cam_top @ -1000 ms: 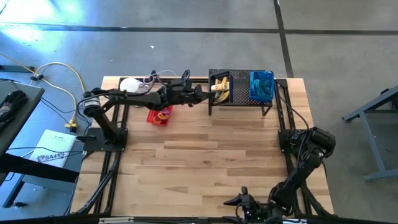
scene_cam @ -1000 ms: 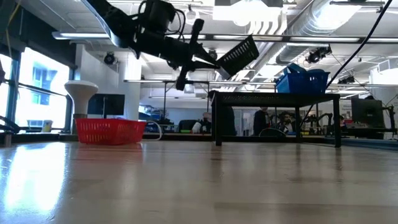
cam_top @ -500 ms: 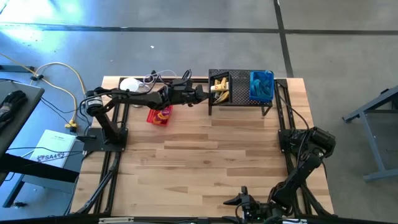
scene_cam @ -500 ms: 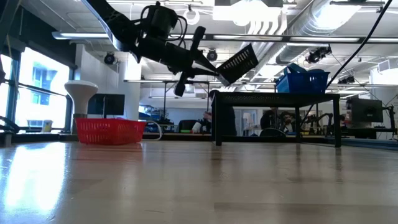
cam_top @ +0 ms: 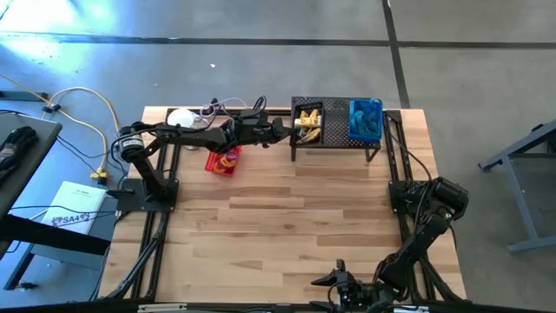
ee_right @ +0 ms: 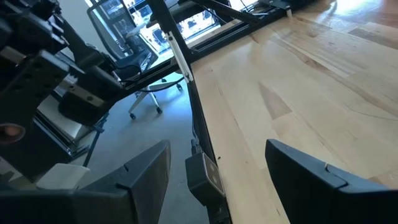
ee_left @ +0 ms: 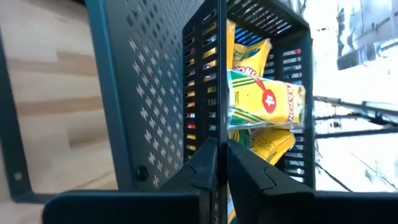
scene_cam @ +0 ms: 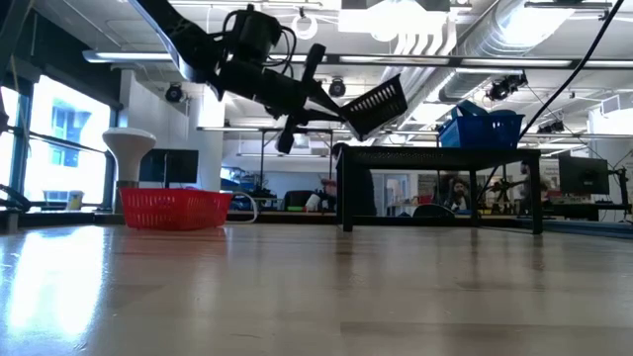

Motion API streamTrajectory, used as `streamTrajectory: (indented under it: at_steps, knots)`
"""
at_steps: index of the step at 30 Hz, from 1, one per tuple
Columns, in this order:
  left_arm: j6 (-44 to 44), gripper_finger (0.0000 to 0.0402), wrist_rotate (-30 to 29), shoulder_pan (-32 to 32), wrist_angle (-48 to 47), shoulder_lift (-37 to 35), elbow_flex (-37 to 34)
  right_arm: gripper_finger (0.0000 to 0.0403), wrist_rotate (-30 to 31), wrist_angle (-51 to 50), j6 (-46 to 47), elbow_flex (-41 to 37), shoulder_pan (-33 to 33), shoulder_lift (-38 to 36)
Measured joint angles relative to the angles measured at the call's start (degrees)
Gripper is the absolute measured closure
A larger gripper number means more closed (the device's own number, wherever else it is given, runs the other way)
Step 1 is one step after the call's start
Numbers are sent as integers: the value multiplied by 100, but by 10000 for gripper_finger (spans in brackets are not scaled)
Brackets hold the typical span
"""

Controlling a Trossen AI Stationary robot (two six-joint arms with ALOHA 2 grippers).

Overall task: Pick & Place Office Desk Supplies
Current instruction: Put the black bin on the shelf

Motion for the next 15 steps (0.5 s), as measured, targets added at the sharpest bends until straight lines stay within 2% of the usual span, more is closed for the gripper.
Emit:
streamTrajectory:
  at_steps: [10,15]
  knots:
    - [-12,377,-199,128,2,0,2,152,0,-4,-1,0,0,0]
    - [285,377,-287,119,2,0,4,152,2,-35,0,0,0,1]
